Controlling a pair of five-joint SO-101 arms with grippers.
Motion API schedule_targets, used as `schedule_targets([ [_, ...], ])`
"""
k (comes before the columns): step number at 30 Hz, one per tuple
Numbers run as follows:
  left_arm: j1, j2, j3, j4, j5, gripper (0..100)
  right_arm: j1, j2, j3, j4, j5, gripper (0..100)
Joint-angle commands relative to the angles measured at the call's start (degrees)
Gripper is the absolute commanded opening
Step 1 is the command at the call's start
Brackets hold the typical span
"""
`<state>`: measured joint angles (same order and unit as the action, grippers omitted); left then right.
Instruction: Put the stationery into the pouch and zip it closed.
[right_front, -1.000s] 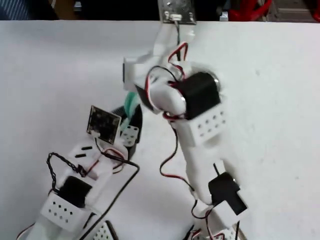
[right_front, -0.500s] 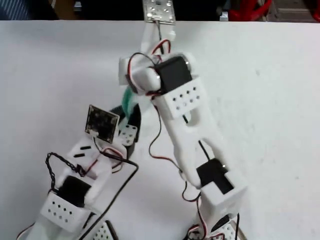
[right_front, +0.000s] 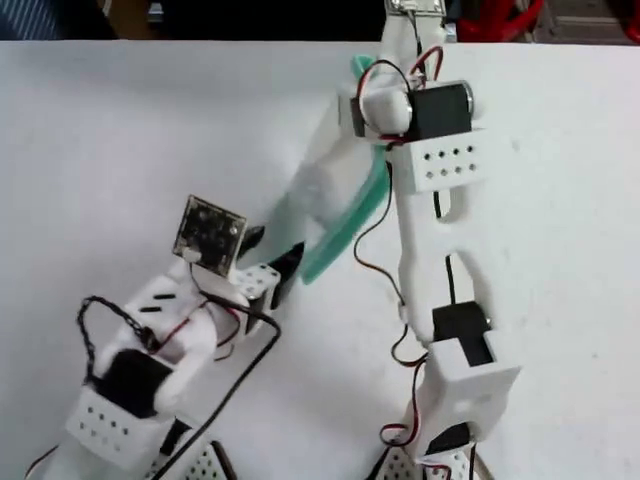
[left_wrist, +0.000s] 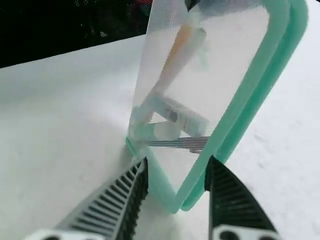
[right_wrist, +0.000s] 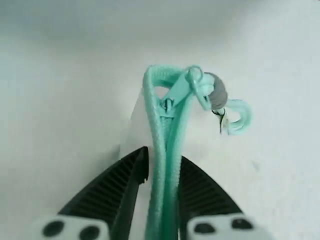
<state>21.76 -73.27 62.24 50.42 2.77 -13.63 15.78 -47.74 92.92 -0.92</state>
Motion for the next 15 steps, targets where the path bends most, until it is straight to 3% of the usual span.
schedule_targets([
  [1, -6.4, -1.0, -8.0, 4.4, -0.5, 19, 2.4, 1.0, 1.2, 0.3, 9.6, 1.9],
  [7, -16.2, -1.0, -3.5, -4.0, 3.5, 19, 9.5, 9.2, 5.9, 0.0, 12.0, 1.9],
  [11, -16.6, -1.0, 3.4, -11.8, 10.8, 20, 12.0, 16.6, 6.2, 0.6, 12.2, 1.9],
  [15, -15.9, -1.0, 7.6, -17.5, 11.0, 20, 11.7, 24.7, 6.2, 2.4, 12.2, 1.9],
])
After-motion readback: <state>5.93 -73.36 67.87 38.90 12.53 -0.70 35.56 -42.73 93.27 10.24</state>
